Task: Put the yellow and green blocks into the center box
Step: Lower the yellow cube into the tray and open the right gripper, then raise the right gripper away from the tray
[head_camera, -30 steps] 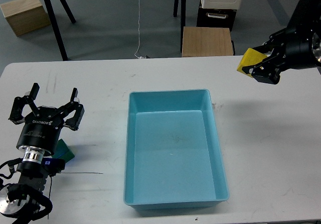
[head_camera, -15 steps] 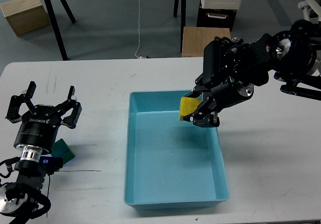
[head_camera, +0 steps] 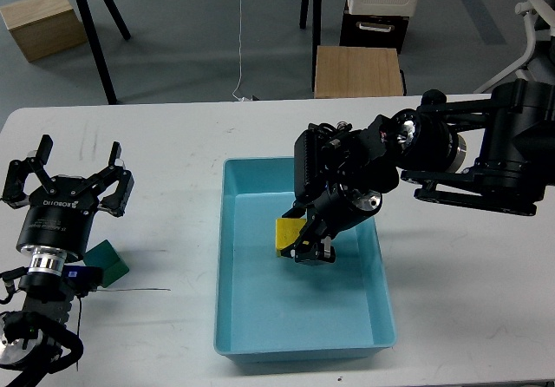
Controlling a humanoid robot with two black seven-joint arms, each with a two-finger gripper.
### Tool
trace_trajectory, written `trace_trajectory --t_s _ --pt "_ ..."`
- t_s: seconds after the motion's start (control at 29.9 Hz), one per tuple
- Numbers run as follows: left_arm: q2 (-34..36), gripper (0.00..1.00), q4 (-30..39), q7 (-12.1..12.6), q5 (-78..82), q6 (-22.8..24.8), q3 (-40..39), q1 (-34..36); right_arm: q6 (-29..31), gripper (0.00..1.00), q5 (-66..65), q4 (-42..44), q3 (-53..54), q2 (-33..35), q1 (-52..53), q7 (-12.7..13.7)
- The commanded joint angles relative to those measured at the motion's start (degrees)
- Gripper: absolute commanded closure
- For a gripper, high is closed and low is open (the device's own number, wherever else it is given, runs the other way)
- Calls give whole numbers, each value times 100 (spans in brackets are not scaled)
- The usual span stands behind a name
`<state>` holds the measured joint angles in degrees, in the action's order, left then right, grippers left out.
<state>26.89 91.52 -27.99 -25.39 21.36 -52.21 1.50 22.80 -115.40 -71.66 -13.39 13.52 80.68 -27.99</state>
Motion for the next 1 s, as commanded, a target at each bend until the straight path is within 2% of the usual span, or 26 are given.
trace_trajectory --t_s 0.0,0.1,0.13,0.23,0.3,0.37,0.57,0.73,0.87,0.97 --pt "0 0 -3 -1 -1 0 0 0 6 91 0 161 -216 -235 -34 -1" --pt "0 0 -3 -1 -1 0 -52 -9 6 71 9 267 -260 -297 -78 -1" --pt "0 0 -3 -1 -1 0 -70 -9 6 57 26 302 -252 -297 -78 -1" --pt "0 0 -3 -1 -1 0 -79 0 32 25 114 311 -243 -236 -78 -1" --pt "0 0 -3 -1 -1 0 -88 0 32 13 333 302 -243 -192 -78 -1" --pt "0 0 -3 -1 -1 -9 -88 8 32 6 492 285 -208 -78 -61 -1" --pt "79 0 6 -1 8 -9 -123 17 -12 3 527 249 -42 326 9 -1" --pt "579 0 -3 -1 112 -44 -176 140 -30 3 676 275 942 1011 -34 -1" --pt "1238 0 -38 -1 989 -201 -140 465 -82 3 1062 337 1724 1442 -218 -1" --pt "1966 0 -187 -1 2201 -657 -114 763 -275 3 1546 381 2637 1513 -692 -1"
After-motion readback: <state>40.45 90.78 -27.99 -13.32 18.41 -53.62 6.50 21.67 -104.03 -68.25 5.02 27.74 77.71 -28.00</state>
